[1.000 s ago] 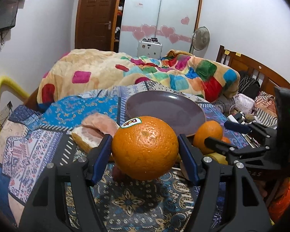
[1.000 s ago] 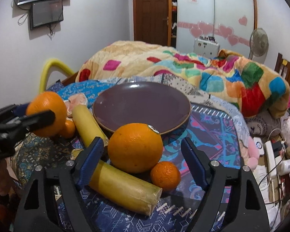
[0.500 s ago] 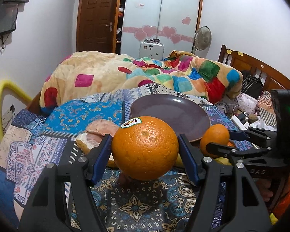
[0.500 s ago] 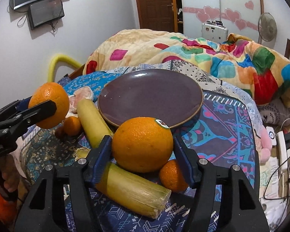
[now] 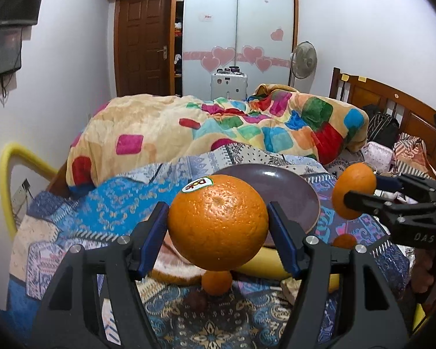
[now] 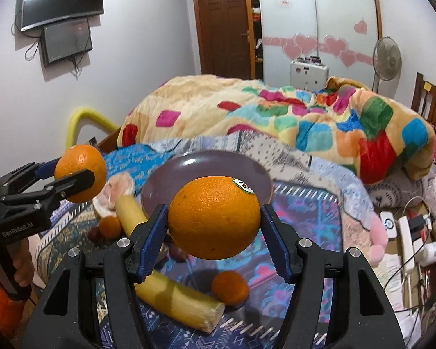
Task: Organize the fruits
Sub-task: 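Carry the oranges onto the brown plate and open both grippers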
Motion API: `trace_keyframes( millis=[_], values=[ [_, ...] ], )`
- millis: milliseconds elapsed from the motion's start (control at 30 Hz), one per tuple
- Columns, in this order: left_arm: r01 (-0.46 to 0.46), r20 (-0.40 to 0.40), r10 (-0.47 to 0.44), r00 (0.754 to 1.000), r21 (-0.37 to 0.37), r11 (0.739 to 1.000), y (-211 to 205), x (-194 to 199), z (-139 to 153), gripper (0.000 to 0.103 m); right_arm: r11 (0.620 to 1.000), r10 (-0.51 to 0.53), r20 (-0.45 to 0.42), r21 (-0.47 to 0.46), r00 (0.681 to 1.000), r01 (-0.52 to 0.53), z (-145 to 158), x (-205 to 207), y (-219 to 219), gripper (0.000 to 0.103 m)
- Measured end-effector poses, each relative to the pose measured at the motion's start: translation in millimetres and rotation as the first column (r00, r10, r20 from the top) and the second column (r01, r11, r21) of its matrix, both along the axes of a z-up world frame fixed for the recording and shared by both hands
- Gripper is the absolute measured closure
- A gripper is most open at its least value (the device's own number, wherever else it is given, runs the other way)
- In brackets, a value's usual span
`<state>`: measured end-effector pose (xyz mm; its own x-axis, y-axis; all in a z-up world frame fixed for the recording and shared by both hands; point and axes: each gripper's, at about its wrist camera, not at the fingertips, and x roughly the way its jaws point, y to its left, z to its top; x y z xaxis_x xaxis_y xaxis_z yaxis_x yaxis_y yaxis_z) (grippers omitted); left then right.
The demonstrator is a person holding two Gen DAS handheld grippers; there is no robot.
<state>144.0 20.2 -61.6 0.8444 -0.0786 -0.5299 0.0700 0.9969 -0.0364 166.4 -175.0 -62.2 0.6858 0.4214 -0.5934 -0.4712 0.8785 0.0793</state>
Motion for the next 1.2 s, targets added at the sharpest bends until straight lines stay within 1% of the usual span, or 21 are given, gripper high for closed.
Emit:
trace_keyframes(
  millis=[333, 567, 733, 900, 1133, 1200],
  values=[
    [0.033, 0.000, -0.033, 0.999, -0.009, 0.999, -8.1, 27.8, 17.8, 0.035, 0.999, -0.040, 0.074, 0.007, 0.996, 0.040, 21.4, 14.9, -5.0, 0.042],
    [0.042, -0.002, -0.042, 0.999, 0.023, 0.999, -19.1, 49.3, 22.8, 0.035, 0.998, -0.058, 0.077, 0.009, 0.995, 0.058, 22.6, 32.1, -5.5, 0.042],
    [0.043, -0.025, -0.042, 0.999, 0.033, 0.999, -24.2, 67.8, 18.7, 0.035, 0.998, -0.068, 0.055, 0.010, 0.996, 0.068, 15.9, 50.3, -5.0, 0.042],
    [0.036, -0.061, -0.034, 0.998, 0.021, 0.999, -23.8, 89.4, 9.5, 0.035, 0.997, -0.076, 0.037, -0.010, 0.996, 0.076, 6.8, 66.5, -0.3, 0.042],
    [0.012, -0.135, -0.008, 0.991, 0.027, 1.000, -19.3, 123.1, -7.6, 0.035, 0.996, -0.073, -0.012, -0.044, 0.997, 0.072, -11.0, 93.0, 7.6, 0.042],
    [0.005, -0.169, 0.000, 0.986, 0.032, 0.999, -18.0, 133.7, -13.2, 0.035, 0.996, -0.069, -0.034, -0.056, 0.997, 0.067, -17.3, 100.3, 10.3, 0.042]
  ],
)
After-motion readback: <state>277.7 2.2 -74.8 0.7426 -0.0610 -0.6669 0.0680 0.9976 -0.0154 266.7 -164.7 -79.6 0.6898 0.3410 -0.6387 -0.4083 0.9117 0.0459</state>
